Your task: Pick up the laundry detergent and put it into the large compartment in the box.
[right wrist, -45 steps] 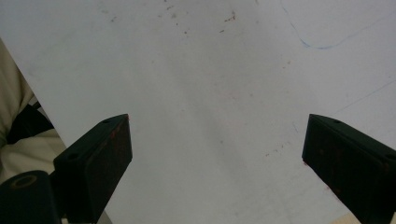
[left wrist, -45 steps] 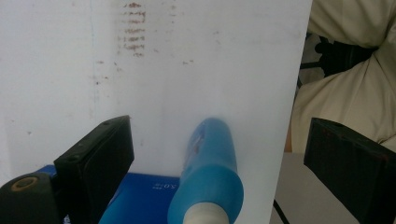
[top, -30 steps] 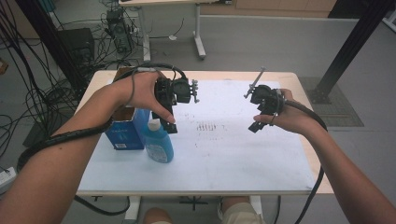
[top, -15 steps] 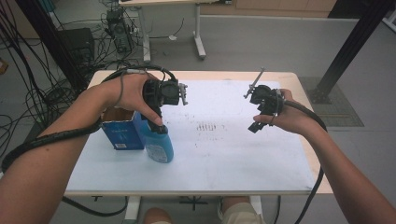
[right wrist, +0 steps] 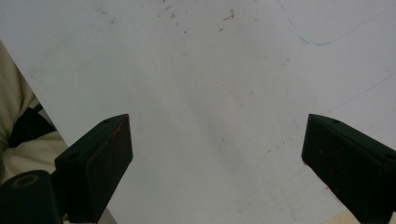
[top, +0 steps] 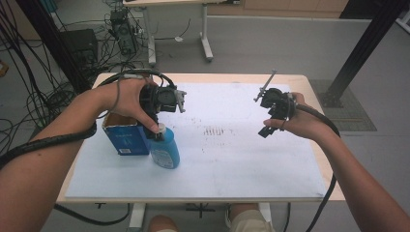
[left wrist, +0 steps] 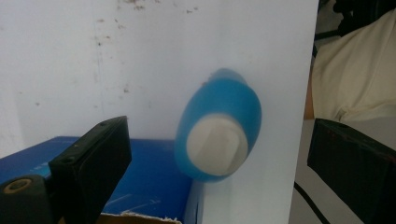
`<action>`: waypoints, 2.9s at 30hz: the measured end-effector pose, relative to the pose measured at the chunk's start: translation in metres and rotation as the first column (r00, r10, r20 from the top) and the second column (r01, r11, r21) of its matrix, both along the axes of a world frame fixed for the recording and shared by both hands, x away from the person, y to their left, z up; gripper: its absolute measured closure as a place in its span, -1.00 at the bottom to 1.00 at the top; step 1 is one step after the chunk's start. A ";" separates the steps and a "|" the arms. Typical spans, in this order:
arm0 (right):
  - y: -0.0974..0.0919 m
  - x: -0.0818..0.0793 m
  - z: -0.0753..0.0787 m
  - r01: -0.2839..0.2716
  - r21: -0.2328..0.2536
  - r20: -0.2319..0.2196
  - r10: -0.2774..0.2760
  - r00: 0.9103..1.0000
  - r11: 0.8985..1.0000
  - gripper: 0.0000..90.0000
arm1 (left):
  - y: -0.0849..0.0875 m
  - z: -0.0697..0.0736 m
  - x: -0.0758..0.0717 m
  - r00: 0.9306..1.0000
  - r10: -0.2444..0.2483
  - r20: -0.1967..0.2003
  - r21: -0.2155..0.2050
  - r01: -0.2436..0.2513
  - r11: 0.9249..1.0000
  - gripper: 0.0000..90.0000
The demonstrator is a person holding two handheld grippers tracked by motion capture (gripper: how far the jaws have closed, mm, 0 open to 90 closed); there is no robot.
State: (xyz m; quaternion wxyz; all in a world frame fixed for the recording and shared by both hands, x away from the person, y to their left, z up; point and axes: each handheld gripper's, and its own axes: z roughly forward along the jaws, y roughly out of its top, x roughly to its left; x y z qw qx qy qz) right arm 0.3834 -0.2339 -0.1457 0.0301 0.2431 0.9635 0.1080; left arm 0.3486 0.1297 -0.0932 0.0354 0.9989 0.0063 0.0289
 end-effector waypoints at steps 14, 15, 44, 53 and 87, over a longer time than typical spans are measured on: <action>0.006 0.002 -0.005 -0.002 -0.003 -0.011 0.002 1.000 1.000 -0.80 | 0.001 -0.026 0.006 0.999 -0.010 -0.034 0.019 0.011 1.000 -0.87; 0.006 0.002 -0.006 -0.001 -0.001 -0.011 0.001 1.000 1.000 -0.80 | 0.002 -0.027 0.007 0.999 -0.008 -0.037 0.015 0.009 1.000 -0.87; 0.005 0.006 -0.012 0.000 0.000 -0.026 0.000 1.000 1.000 -0.80 | -0.003 -0.063 0.017 0.997 -0.015 -0.077 0.011 0.016 1.000 -0.84; 0.006 0.006 -0.013 -0.002 0.002 -0.027 0.002 1.000 1.000 -0.80 | -0.003 -0.064 0.016 0.997 -0.015 -0.077 0.004 0.016 1.000 -0.84; 0.007 0.007 -0.011 -0.005 0.003 -0.024 0.006 1.000 1.000 -0.80 | -0.001 -0.060 0.013 0.996 -0.027 -0.080 -0.012 0.026 1.000 -0.82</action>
